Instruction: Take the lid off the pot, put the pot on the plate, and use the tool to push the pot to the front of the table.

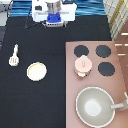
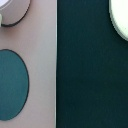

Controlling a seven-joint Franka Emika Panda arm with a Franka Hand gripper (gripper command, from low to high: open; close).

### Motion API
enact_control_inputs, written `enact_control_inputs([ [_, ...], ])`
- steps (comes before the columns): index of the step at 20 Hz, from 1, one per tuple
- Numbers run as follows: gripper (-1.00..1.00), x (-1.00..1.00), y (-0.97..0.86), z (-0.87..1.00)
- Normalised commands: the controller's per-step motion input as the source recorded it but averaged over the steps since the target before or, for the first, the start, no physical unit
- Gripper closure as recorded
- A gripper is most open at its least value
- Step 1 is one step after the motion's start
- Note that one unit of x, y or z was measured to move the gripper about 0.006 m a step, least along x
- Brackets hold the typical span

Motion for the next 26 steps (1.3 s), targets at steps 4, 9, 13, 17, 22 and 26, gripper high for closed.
enact_control_inputs([
  [4, -1.00, 0.23, 0.15, 0.13],
  [9, -1.00, 0.79, 0.44, 0.84],
  [13, -1.00, 0.94, 0.46, 0.94],
  [17, -1.00, 0.92, 0.49, 0.79],
  [22, -1.00, 0.84, 0.54, 0.56],
  [26, -1.00, 0.85, 0.55, 0.56],
])
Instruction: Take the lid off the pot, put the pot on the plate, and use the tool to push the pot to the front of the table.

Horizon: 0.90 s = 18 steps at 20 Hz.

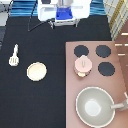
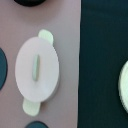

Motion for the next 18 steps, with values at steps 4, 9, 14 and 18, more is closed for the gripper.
enact_control_inputs([
  [4, -1.00, 0.81, 0.54, 0.43],
  [9, -1.00, 0.78, 0.61, 0.05],
  [14, -1.00, 0.70, 0.71, -0.25],
  [18, -1.00, 0.46, 0.71, -0.37],
])
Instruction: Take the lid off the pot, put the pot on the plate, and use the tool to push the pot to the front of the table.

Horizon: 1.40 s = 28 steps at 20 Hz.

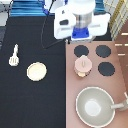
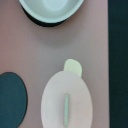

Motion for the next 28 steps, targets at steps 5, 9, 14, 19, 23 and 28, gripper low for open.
enact_control_inputs([
  [5, -1.00, 0.31, 0.49, -0.54],
  [9, -1.00, 0.22, 0.25, -0.64],
  [14, -1.00, 0.34, 0.13, -0.45],
  [19, -1.00, 0.24, 0.11, -0.43],
  [23, -1.00, 0.04, 0.16, -0.48],
  [28, 1.00, -0.01, 0.19, -0.18],
])
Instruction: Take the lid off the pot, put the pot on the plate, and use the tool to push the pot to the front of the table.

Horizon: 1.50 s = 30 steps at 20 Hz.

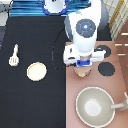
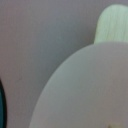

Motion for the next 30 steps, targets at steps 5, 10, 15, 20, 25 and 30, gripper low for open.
enact_control_inputs([
  [5, 1.00, -0.13, 0.12, -0.01],
  [10, 1.00, -0.19, 0.11, -0.10],
  [15, 1.00, -0.11, 0.17, -0.08],
  [20, 1.00, -0.07, 0.27, 0.08],
  [25, 1.00, -0.27, 0.34, 0.53],
  [30, 1.00, -0.79, 0.19, 0.75],
])
